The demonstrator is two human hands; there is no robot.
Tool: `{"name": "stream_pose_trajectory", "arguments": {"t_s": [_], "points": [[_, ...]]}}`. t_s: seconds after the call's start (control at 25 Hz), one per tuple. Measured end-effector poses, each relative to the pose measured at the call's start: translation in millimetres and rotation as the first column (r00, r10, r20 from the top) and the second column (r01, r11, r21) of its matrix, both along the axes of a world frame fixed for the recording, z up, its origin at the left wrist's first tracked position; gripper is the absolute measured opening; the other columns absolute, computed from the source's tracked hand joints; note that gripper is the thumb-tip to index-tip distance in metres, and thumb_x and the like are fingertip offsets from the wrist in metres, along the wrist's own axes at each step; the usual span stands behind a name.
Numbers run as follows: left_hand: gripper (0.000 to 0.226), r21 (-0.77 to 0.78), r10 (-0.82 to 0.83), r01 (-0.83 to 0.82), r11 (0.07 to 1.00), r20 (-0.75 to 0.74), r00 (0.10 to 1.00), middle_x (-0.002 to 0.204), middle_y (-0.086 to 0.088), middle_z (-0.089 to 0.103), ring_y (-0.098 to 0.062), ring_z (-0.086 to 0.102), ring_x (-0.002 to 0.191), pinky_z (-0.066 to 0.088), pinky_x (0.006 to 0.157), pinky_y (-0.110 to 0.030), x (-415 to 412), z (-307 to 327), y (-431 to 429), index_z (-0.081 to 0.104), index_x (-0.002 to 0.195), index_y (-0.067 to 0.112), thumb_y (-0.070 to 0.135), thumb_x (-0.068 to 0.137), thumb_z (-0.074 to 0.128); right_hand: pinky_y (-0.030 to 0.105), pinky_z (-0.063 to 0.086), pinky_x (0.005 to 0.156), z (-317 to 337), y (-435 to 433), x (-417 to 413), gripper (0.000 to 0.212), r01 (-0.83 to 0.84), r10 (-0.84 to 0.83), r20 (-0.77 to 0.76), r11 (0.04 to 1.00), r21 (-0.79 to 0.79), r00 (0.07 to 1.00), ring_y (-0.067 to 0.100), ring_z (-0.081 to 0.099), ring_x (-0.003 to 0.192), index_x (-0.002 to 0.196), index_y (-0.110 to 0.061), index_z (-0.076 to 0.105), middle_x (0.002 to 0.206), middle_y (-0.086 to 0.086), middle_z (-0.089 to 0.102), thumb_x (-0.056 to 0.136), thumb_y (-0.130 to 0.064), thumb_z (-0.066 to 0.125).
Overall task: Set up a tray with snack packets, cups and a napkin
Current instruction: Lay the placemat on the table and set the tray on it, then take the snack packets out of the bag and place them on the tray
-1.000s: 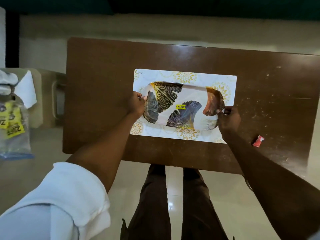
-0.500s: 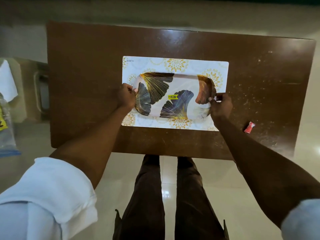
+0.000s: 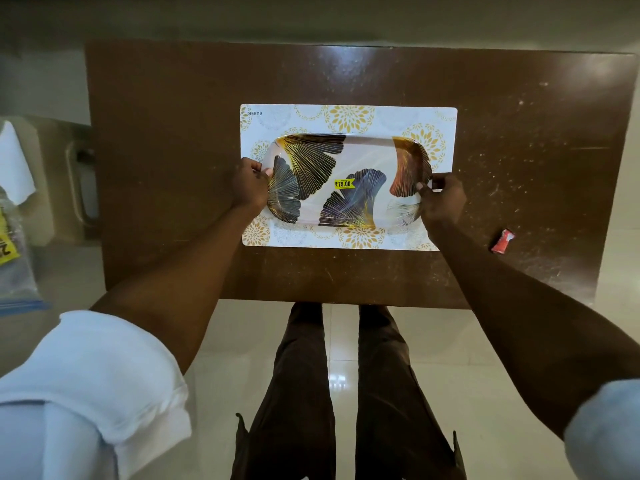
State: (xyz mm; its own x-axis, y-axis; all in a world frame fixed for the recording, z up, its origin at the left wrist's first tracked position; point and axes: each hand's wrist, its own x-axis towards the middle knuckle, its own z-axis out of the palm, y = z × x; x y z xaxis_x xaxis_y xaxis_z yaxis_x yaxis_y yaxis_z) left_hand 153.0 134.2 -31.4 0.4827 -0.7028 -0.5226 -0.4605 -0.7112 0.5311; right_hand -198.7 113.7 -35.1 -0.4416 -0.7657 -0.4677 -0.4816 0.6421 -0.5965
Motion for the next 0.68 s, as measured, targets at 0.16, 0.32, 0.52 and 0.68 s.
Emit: {"name": "stream_pose_trajectory", "arguments": {"t_s": [0.16, 0.32, 0.52, 0.68], "points": [[0.031, 0.020, 0.005, -0.006, 1.000, 0.026, 1.000, 0.117, -0.026, 0.066, -0.037, 0.064, 0.109, 0.048, 0.086, -0.038, -1, -3, -2, 0.059, 0.115, -0.008, 0.018, 0.100, 0.064, 0.034, 0.057, 0.088, -3, 1, -1, 0.031, 0.009, -0.009, -0.011, 1.000, -0.006, 1.000, 0.021, 0.066, 0.102, 0.115, -0.008, 0.070, 0.114, 0.008, 0.070, 0.087, -0.017, 0.079], [0.032, 0.036, 0.007, -0.009, 0.999, 0.041, 0.999, 0.117, -0.026, 0.067, -0.038, 0.065, 0.109, 0.049, 0.087, -0.039, -2, -2, -2, 0.060, 0.117, -0.007, 0.019, 0.099, 0.065, 0.037, 0.058, 0.091, -2, 2, -1, 0.034, 0.004, -0.004, -0.004, 1.000, -0.001, 1.000, 0.021, 0.067, 0.104, 0.117, -0.009, 0.069, 0.116, 0.008, 0.071, 0.087, -0.020, 0.080], [0.039, 0.096, -0.037, 0.035, 0.995, 0.020, 0.999, 0.131, -0.026, 0.060, -0.039, 0.058, 0.124, 0.047, 0.104, -0.047, -1, 19, -2, 0.055, 0.127, -0.005, 0.021, 0.100, 0.065, 0.036, 0.057, 0.083, 21, -5, -18, 0.049, -0.049, 0.048, 0.016, 0.992, 0.118, 0.999, 0.026, 0.068, 0.103, 0.123, -0.006, 0.066, 0.114, 0.011, 0.070, 0.089, -0.039, 0.078], [0.045, 0.074, -0.232, 0.223, 0.972, 0.161, 0.959, 0.142, -0.022, 0.050, -0.036, 0.043, 0.137, 0.032, 0.115, -0.041, -11, 91, -2, 0.052, 0.136, 0.001, 0.027, 0.101, 0.062, 0.035, 0.044, 0.069, 96, -16, -37, 0.041, -0.133, 0.135, -0.080, 0.991, 0.030, 0.988, 0.036, 0.066, 0.092, 0.099, 0.001, 0.067, 0.097, 0.020, 0.069, 0.092, -0.038, 0.074]]}}
